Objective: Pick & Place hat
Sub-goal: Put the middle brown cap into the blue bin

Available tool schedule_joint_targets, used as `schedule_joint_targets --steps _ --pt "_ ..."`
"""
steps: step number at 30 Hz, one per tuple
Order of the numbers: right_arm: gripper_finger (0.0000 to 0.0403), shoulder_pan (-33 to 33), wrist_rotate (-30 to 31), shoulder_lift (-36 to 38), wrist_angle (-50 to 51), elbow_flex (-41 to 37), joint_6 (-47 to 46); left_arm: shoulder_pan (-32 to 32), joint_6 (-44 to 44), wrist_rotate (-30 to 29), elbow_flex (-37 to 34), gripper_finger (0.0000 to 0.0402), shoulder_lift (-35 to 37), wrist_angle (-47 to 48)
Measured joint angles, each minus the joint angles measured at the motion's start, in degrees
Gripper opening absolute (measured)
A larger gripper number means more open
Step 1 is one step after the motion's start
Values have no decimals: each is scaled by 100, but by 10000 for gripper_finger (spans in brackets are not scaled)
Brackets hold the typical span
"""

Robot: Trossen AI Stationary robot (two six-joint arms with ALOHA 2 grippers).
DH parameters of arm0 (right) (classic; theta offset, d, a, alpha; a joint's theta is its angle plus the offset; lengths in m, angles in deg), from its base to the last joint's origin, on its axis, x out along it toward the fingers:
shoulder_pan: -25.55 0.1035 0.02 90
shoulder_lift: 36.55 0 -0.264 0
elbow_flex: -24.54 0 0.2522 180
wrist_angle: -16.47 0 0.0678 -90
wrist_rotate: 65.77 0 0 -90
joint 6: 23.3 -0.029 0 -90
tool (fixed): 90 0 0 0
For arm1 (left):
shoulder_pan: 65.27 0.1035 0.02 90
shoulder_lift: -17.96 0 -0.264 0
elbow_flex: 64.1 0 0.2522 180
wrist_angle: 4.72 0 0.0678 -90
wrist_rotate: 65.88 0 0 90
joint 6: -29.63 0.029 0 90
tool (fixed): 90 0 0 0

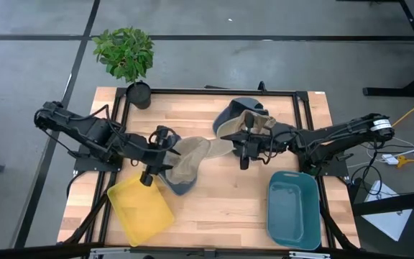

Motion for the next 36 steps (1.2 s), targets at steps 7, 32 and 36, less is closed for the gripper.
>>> schedule_joint_targets --steps 7,32,36 --pt "16 -161 -2 0 -338 0 19 0 54 -23 0 196 1 -113" --pt "16 -444 -942 -570 -1716 1 -280 -70 1335 -2459 0 17 -1 -1320" --pt "16 -504 -741 -570 -1707 2 -264 -273 1405 -3229 0 13 -1 -1304"
